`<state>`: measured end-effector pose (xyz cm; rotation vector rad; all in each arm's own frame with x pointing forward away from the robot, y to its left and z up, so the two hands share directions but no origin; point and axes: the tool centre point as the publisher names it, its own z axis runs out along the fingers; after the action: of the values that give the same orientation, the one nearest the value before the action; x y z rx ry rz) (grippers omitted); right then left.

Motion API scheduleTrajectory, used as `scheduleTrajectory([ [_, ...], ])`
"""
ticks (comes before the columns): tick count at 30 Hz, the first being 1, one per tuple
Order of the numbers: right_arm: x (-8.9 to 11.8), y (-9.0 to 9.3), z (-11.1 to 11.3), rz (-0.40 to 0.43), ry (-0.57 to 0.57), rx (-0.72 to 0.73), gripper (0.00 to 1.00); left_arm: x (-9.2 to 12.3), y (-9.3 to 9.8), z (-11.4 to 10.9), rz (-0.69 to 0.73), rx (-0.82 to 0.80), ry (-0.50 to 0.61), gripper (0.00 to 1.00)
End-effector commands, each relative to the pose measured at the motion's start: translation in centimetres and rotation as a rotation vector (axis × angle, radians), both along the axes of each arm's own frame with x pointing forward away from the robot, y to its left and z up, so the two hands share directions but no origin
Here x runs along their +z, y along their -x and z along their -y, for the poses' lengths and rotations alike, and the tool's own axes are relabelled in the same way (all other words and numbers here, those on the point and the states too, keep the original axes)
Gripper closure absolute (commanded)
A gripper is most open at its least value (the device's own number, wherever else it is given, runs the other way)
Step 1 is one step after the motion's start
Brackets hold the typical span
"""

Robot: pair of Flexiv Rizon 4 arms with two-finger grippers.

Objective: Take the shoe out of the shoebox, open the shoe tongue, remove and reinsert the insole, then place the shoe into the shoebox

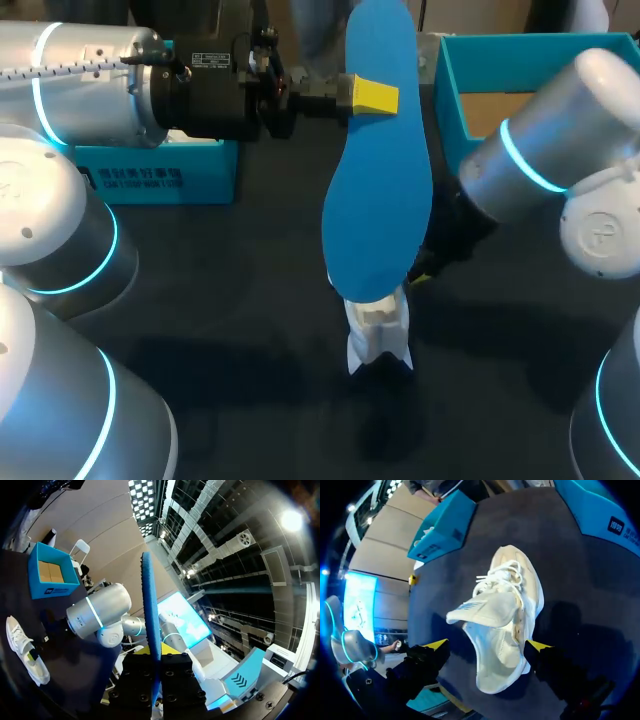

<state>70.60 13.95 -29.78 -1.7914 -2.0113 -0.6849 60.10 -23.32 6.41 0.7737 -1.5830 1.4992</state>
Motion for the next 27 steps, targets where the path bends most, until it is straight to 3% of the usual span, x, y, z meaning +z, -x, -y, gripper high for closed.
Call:
scheduleTrajectory([
  [1, 1.7, 1.1, 1.9, 0.021, -0.174, 0.009, 0.0, 0.0, 0.0, 0.1, 0.0, 0.0, 0.0, 1.0],
  [13, 6.3, 0.9, 2.3, 0.077, -0.527, 0.046, 0.0, 0.0, 0.0, 0.1, 0.0, 0.0, 0.0, 1.0],
  [27, 6.9, 0.9, 2.3, 0.092, -0.547, 0.053, 0.0, 0.0, 0.0, 0.1, 0.0, 0.0, 0.0, 1.0],
])
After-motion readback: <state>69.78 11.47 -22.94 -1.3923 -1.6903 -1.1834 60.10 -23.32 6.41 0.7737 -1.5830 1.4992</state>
